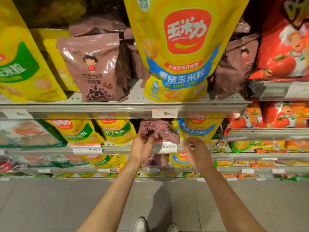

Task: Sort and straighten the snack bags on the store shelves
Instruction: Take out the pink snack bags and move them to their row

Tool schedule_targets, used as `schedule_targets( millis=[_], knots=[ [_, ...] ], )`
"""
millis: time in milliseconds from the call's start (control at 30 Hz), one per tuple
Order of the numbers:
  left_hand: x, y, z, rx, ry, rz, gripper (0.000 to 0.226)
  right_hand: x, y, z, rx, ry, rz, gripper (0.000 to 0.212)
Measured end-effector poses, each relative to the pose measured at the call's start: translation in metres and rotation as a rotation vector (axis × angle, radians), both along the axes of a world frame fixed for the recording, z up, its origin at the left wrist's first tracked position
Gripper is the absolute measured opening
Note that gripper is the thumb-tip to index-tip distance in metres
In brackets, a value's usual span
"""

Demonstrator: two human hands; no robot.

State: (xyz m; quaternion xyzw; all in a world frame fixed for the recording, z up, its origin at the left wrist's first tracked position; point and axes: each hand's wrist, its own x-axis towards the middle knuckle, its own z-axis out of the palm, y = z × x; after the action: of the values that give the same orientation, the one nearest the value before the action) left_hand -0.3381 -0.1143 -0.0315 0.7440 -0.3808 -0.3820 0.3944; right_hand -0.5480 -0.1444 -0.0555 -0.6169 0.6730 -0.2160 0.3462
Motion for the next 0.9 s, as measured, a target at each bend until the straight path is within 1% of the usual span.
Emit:
schedule_targets(
  millis=[67,100,167,200,233,300,367,400,467,533,600,667,700,767,800,833,900],
  knots=[
    [-0.005,-0.024,-0.001,0.009,0.035,-0.015,0.014,0.005,-0.017,-0.009,0.076,-0.002,0.032,0.041],
    [-0.007,-0.035,-0.002,0.016,0.037,-0.013,0.015,0.01,-0.023,-0.009,0.1,-0.004,0.054,0.043],
    [-0.009,-0.057,-0.01,0.028,0.002,-0.042,0.011,0.017,-0.037,-0.011,0.12,-0.032,0.067,0.052],
    [-0.009,-0.067,-0.019,0.05,-0.016,-0.063,0.025,0.019,-0.044,-0.016,0.139,-0.064,0.071,0.052],
    [-0.01,-0.074,-0.025,0.082,-0.023,-0.067,0.035,0.022,-0.049,-0.017,0.17,-0.073,0.073,0.048],
    [-0.012,-0.082,-0.029,0.104,-0.003,-0.067,0.038,0.027,-0.055,-0.022,0.199,-0.048,0.1,0.041],
    [-0.014,-0.087,-0.033,0.111,0.009,-0.064,0.039,0.03,-0.062,-0.031,0.178,-0.053,0.094,0.027],
    [-0.015,-0.089,-0.034,0.1,0.028,-0.055,0.039,0.031,-0.065,-0.037,0.165,-0.052,0.1,0.021],
    [-0.013,-0.09,-0.037,0.076,0.064,-0.03,0.033,0.031,-0.067,-0.04,0.142,-0.086,0.114,0.035],
    [-0.009,-0.088,-0.037,0.051,0.141,-0.008,0.024,0.031,-0.069,-0.038,0.125,-0.109,0.104,0.033],
    [-0.001,-0.084,-0.04,0.01,0.206,0.008,0.015,0.033,-0.07,-0.032,0.127,-0.23,0.072,0.031],
    [0.008,-0.077,-0.041,0.002,0.307,0.018,0.017,0.039,-0.072,-0.025,0.177,-0.334,0.031,0.024],
    [0.013,-0.071,-0.043,0.006,0.377,0.04,0.024,0.042,-0.073,-0.023,0.217,-0.376,0.026,0.027],
    [0.025,-0.056,-0.043,0.012,0.503,0.065,0.038,0.051,-0.073,-0.013,0.34,-0.505,0.012,0.048],
    [0.03,-0.048,-0.045,0.009,0.563,0.043,0.043,0.056,-0.071,-0.007,0.417,-0.587,0.002,0.056],
    [0.034,-0.041,-0.046,0.008,0.614,0.022,0.042,0.059,-0.072,-0.008,0.452,-0.615,0.005,0.061],
    [0.037,-0.032,-0.044,0.024,0.624,-0.003,0.032,0.062,-0.073,-0.011,0.448,-0.595,0.037,0.066]
  ],
)
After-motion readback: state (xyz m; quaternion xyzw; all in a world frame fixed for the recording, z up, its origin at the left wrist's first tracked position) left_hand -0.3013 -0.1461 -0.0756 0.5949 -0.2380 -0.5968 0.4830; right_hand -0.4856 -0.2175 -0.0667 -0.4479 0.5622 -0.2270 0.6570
